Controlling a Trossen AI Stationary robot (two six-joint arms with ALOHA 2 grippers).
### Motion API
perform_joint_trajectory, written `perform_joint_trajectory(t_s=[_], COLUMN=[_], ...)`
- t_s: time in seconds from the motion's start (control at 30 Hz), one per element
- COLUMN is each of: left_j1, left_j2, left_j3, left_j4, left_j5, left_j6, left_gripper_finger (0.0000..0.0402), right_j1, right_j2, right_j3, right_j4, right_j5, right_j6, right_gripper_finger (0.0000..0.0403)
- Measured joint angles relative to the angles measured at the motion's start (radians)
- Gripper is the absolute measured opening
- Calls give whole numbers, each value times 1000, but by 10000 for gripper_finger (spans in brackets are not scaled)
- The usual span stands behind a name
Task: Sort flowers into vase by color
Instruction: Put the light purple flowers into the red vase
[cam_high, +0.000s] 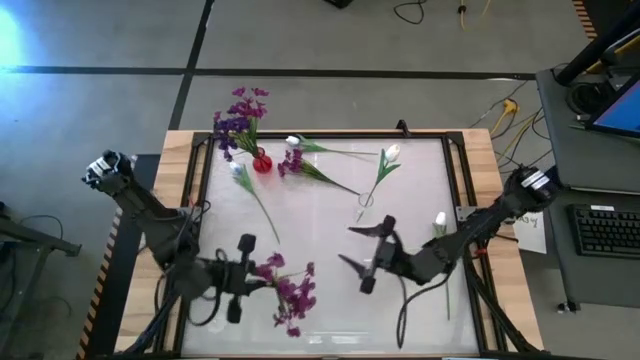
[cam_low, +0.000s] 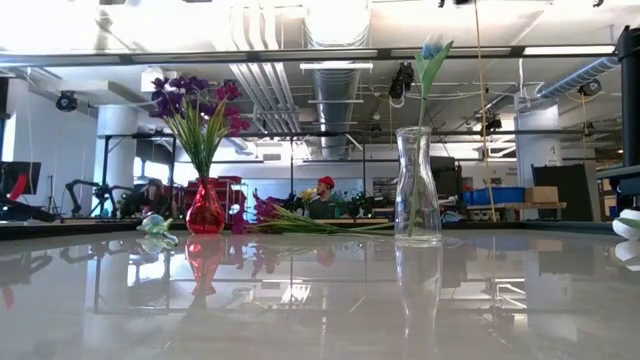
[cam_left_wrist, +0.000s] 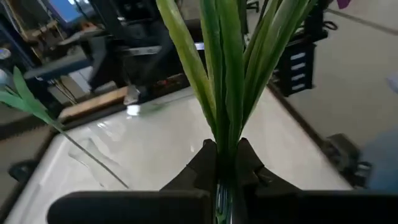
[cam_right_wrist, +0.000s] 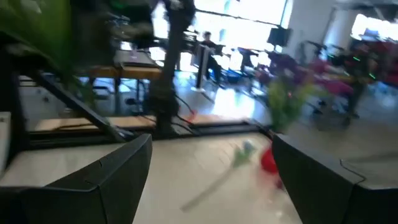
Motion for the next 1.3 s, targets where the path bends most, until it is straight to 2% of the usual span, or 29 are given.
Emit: perform_joint_trajectory(t_s=[0.17,0.4,0.67,0.8,0.9,1.03,1.3], left_j1=[101,160,204,218,235,255,298], left_j2=[-6,-17,-14,-6,-2,-1,-4], left_j3=[-102,-224,-263,-265,-264,-265,-266], left_j4=[162,444,476,475,475,476,482], left_j5=[27,48,33,-62,-72,-72,-18], left_j6=[65,122,115,108,99,88,5], left_gripper_finger=[0,0,0,0,0,0,7], right_j1=[-28,-77,-152,-193,-222,-238,-252], right_j2=[117,227,248,247,247,247,247], right_j3=[149,315,369,372,374,374,375], right_j4=[1,-118,-128,-132,-131,-132,-131], right_j5=[-107,-135,-294,-391,-439,-440,-432], right_j6=[-57,-49,32,74,97,89,71], right_gripper_finger=[324,324,324,314,287,229,60])
